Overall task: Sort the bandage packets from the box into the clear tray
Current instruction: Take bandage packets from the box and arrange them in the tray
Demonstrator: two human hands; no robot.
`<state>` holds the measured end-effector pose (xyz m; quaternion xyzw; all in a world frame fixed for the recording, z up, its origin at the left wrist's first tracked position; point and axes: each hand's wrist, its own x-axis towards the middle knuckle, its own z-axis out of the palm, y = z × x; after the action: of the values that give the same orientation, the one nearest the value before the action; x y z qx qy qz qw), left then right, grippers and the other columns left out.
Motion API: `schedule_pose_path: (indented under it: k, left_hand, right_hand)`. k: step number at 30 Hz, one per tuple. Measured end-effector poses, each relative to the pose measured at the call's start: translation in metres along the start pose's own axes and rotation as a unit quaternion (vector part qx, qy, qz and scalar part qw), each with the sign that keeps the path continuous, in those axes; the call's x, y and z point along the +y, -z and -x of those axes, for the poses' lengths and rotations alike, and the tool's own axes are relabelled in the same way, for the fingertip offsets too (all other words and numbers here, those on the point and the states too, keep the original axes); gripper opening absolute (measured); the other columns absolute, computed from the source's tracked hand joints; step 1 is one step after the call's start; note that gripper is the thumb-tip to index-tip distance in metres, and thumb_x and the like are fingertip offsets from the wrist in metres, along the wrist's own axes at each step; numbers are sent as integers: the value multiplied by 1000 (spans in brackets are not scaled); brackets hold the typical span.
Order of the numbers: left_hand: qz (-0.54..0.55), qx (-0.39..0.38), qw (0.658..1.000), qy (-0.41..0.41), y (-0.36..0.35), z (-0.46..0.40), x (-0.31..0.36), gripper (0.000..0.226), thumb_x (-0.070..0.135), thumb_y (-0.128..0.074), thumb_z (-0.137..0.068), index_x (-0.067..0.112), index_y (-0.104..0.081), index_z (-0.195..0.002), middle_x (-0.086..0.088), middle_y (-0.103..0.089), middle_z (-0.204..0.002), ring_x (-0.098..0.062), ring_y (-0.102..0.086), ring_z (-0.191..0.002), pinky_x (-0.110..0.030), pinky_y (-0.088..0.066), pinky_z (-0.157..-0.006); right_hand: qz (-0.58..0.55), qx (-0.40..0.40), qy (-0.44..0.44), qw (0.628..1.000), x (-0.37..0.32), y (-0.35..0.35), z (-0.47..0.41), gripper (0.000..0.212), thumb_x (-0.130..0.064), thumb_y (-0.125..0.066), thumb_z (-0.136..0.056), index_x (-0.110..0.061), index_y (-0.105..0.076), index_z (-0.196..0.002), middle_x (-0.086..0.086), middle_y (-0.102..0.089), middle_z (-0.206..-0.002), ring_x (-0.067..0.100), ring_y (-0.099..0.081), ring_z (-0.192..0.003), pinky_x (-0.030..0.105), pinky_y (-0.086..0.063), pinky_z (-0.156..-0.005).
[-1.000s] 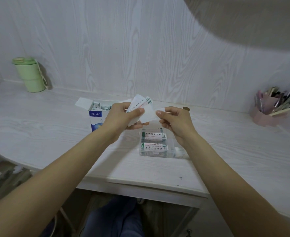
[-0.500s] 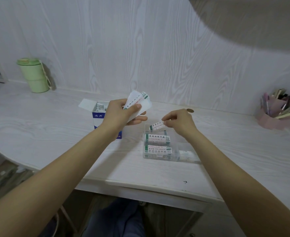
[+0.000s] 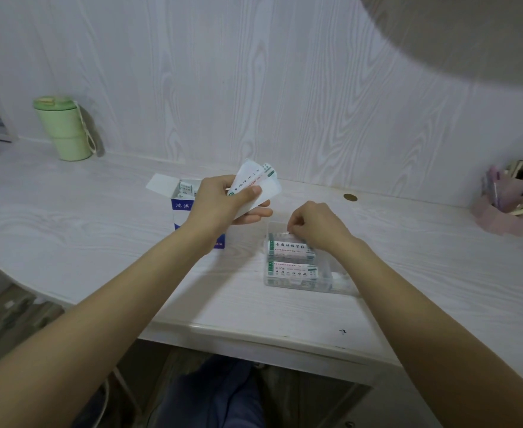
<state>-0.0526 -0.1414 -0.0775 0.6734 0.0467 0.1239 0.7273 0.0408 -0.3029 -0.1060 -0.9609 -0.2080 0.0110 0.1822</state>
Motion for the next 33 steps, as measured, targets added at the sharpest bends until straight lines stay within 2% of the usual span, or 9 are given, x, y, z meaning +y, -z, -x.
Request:
schedule_pose_path:
  k: [5, 9, 11, 13, 16, 22, 29, 31, 33]
  left_hand:
    - [4, 0, 1000, 1, 3, 0, -1, 16, 10, -60, -92, 10, -60, -108, -12, -73, -85, -22, -73, -75, -23, -58, -61]
    - [-6, -6, 1000, 2, 2, 3, -1, 15, 11, -61, -91, 13, -61, -106, -10, -74, -84, -23, -73, -75, -24, -59, -62]
    - [-14, -7, 1000, 2, 2, 5, -1, 16, 11, -61, -91, 13, -61, -107, -10, -74, -83, -23, -73, -75, -24, -59, -62]
    - [-18, -6, 1000, 7, 0, 7, 0, 17, 11, -62, -91, 12, -61, -108, -10, -73, -84, -23, -73, -74, -23, -59, -61]
    - [-26, -15, 999, 18, -4, 14, 1, 14, 10, -64, -89, 12, -63, -103, -8, -72, -87, -21, -73, -71, -25, -59, -62]
    - [-12, -60, 998, 31, -21, 35, 1, 5, 15, -60, -91, 15, -65, -94, -11, -74, -82, -23, -72, -67, -22, -57, -55]
    - [-43, -65, 997, -3, -50, 43, -1, 11, 15, -60, -92, 9, -65, -101, -13, -68, -88, -22, -72, -63, -28, -58, -60]
    - [-52, -59, 997, -10, -59, 42, -1, 15, 15, -59, -93, 8, -63, -105, -11, -70, -83, -20, -71, -61, -27, -58, -59]
    - [-53, -54, 997, -15, -66, 42, -1, 12, 16, -58, -94, 10, -62, -103, -10, -71, -82, -20, -71, -60, -29, -58, -59]
  right_hand:
    - [12, -24, 15, 1000, -2, -3, 8, 44, -35, -44, -99, -1, -64, -79, 7, -59, -64, 21, -51, -55, 31, -42, -58]
    - [11, -46, 18, 999, -3, -3, 12, 48, -36, -41, -100, -11, -52, -60, 3, -51, -57, 19, -47, -52, 30, -36, -54]
    - [1, -21, 29, 999, -4, 0, 16, 44, -35, -41, -100, -10, -62, -69, 3, -58, -67, 22, -53, -58, 29, -37, -55]
    - [-138, 55, 28, 988, -9, 6, 24, 37, -34, -43, -100, -12, -72, -90, -2, -66, -85, 18, -62, -73, 23, -44, -63]
    - [-464, 62, 16, 884, -18, 19, 41, 27, -33, -54, -95, -13, -72, -93, 1, -72, -89, 11, -66, -77, 21, -50, -66]
    - [-515, 105, -9, 851, -13, 28, 71, 12, -3, -72, -80, -13, -68, -84, 3, -69, -68, 8, -63, -58, 16, -49, -57]
    - [-727, 106, -78, 674, 31, 40, 100, 8, 4, -59, -88, 6, -62, -81, 9, -67, -68, 16, -68, -71, 21, -58, -72]
    - [-718, 128, -93, 678, 44, 44, 106, 17, -5, -60, -90, 4, -62, -75, 8, -64, -66, 14, -66, -66, 22, -58, -73]
    - [-632, 143, -90, 756, 57, 45, 111, 11, -1, -63, -87, 2, -63, -77, 10, -64, -73, 15, -65, -70, 19, -57, -72]
